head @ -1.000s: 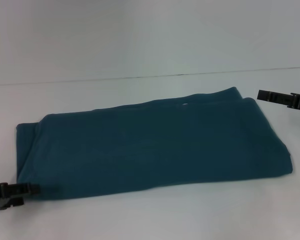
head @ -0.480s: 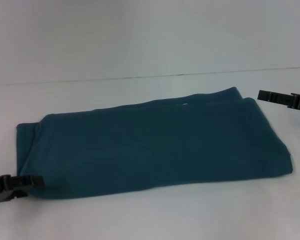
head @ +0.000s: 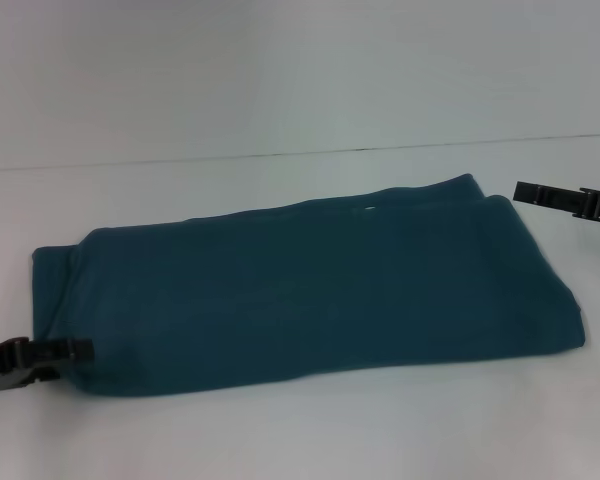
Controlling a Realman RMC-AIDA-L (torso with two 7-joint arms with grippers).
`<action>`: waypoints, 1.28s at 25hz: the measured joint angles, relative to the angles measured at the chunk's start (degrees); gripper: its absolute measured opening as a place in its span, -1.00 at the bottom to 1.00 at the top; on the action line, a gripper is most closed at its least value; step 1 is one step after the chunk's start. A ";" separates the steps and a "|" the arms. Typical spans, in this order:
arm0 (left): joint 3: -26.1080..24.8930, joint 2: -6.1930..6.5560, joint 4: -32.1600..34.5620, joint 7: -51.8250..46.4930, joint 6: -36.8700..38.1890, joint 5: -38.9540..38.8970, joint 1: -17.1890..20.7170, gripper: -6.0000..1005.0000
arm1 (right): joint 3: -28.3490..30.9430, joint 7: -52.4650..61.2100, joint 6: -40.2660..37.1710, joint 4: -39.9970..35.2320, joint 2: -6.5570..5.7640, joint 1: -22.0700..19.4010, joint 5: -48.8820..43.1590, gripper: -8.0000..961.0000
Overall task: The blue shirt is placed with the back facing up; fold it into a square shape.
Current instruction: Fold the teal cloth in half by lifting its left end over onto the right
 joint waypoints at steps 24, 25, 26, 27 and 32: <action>3.51 0.28 0.74 -3.42 1.30 5.52 -0.17 0.40 | 0.13 0.17 -0.24 0.00 -0.27 -0.04 0.09 0.64; 3.51 0.31 0.73 -3.50 1.16 5.52 -0.31 0.40 | 0.16 0.17 -0.26 0.00 -0.29 -0.04 0.09 0.64; 3.53 0.31 0.71 -3.62 0.95 5.52 -0.46 0.40 | 0.18 0.18 -0.28 0.00 -0.30 -0.04 0.10 0.64; 3.57 0.33 0.64 -3.74 0.75 5.52 -0.59 0.40 | 0.19 0.18 -0.30 0.00 -0.30 -0.04 0.09 0.64; 4.03 0.60 0.07 -4.46 -0.42 5.65 -0.96 0.39 | 0.19 0.18 -0.30 0.00 -0.35 -0.04 0.09 0.64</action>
